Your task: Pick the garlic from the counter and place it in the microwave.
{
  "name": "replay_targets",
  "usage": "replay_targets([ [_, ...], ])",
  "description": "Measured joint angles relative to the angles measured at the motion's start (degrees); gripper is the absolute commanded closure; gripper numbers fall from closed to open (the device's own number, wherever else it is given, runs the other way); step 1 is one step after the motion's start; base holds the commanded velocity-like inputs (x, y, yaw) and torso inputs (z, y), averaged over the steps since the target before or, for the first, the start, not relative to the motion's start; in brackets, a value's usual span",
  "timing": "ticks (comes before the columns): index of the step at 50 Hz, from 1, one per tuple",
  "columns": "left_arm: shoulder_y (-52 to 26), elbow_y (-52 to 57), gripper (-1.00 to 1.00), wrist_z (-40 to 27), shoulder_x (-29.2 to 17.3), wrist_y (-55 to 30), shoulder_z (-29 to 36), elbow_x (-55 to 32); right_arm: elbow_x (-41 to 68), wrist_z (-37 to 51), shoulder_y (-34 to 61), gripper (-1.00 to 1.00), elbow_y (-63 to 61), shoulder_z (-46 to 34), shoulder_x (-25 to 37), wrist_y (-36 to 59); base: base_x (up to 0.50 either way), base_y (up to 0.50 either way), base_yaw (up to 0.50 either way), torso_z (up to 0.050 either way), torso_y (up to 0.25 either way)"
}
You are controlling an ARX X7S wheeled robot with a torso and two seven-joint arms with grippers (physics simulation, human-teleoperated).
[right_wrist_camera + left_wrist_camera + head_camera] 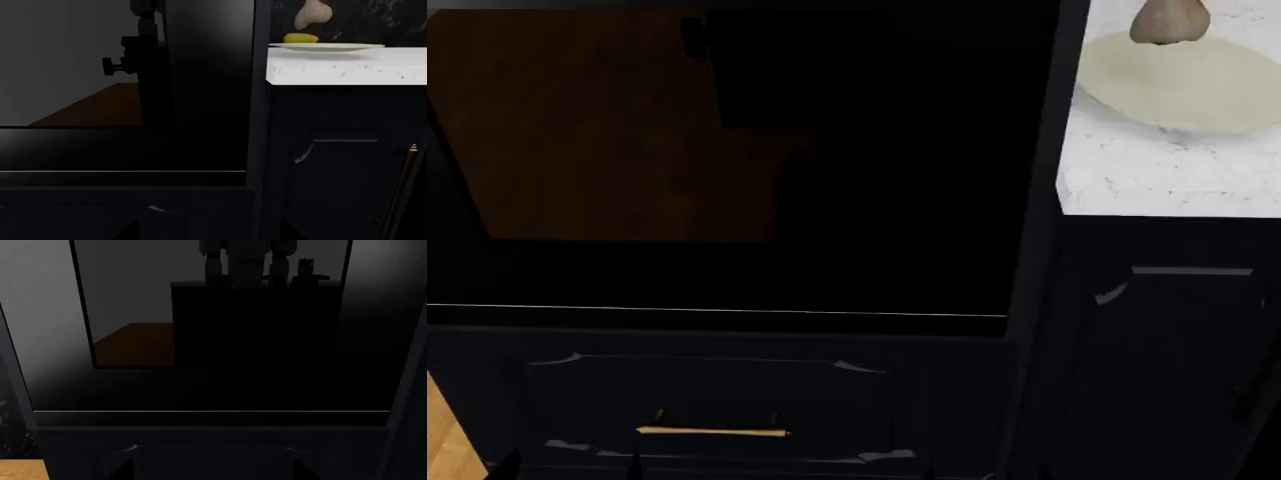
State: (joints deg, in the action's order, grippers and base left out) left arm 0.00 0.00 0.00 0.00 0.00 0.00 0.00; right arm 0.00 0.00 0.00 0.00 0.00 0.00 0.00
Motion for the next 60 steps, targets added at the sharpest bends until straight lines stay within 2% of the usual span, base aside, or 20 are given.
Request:
replay_targets([
  [10, -0.45, -0.41, -1.0, -3.26, -2.63, 0.17, 3.26, -3.25, 0.74, 1.03, 0.7, -1.0, 0.76, -1.51, 1.01, -0.04, 0.0, 0.0, 0.0, 0.0, 0.0],
  [26, 0.45, 0.06, -1.0, -4.74, -4.96, 1.57, 6.55, -5.04, 1.92, 3.76, 0.8, -1.0, 1.4, -4.15, 2.73, 0.04, 0.0, 0.0, 0.0, 0.0, 0.0],
  [60, 0.62, 7.9, -1.0, -6.75, -7.48, -3.45, 9.54, -8.53, 4.05, 7.39, 1.13, -1.0, -0.05, -6.94, 5.51, 0.12, 0.0, 0.0, 0.0, 0.05, 0.048],
])
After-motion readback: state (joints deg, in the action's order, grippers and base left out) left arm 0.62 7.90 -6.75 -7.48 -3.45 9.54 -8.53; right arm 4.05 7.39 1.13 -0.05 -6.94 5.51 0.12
